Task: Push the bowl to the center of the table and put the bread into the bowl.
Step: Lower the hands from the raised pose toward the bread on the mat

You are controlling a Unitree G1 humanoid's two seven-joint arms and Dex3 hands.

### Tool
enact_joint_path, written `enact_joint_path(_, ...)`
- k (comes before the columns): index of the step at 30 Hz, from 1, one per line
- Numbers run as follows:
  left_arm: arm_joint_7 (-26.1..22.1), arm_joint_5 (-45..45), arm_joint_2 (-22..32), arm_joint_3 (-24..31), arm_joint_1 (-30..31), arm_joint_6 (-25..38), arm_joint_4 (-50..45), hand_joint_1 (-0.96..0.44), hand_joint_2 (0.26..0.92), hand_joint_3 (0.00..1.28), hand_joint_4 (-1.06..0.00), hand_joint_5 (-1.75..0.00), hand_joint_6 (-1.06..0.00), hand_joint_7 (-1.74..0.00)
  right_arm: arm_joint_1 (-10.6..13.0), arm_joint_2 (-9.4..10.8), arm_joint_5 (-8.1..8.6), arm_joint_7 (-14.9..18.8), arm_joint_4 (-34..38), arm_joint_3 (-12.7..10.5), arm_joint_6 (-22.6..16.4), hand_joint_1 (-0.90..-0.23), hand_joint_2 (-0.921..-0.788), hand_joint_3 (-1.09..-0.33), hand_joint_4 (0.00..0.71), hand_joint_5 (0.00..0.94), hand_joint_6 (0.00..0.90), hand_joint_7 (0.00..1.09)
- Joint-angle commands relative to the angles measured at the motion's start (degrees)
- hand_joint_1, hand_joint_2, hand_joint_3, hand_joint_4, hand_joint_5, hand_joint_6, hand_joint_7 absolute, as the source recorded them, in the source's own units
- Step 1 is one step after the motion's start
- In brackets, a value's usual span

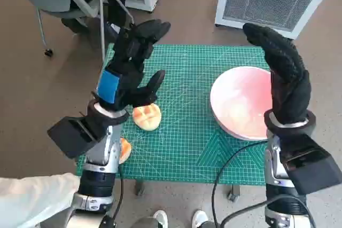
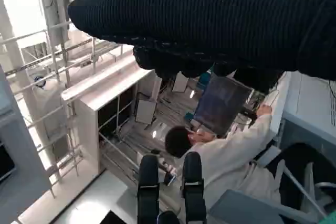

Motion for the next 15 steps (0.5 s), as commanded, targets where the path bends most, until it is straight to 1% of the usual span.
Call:
enact_joint_path(1,-0.19,-0.38,0.05,0.24,-0.31,0.02,0.56,-0.29,0.752,0.73,0.0,-0.61,0.0,-0.84,1.28,0.09,1.16,1.07,0.66,0.14,0.71,-0.543,-0.921,-0.746,0.308,0.007,0.001,0.74)
enact_joint_path(9,-0.2,-0.32,0.11,0.33,-0.59,-0.15,0.99,-0.3,0.752,0.73,0.0,-0.61,0.0,-0.84,1.36,0.13,1.74,1.55,0.98,0.33,0.91,-0.54,-0.921,-0.742,0.311,0.008,-0.001,0.74)
enact_joint_path(15,-0.17,-0.41,0.14,0.42,-0.75,0.03,1.08,-0.3,0.754,0.73,0.0,-0.61,0.0,-0.84,1.4,0.02,1.34,1.46,1.02,0.33,1.08,-0.541,-0.921,-0.741,0.31,0.007,-0.001,0.74)
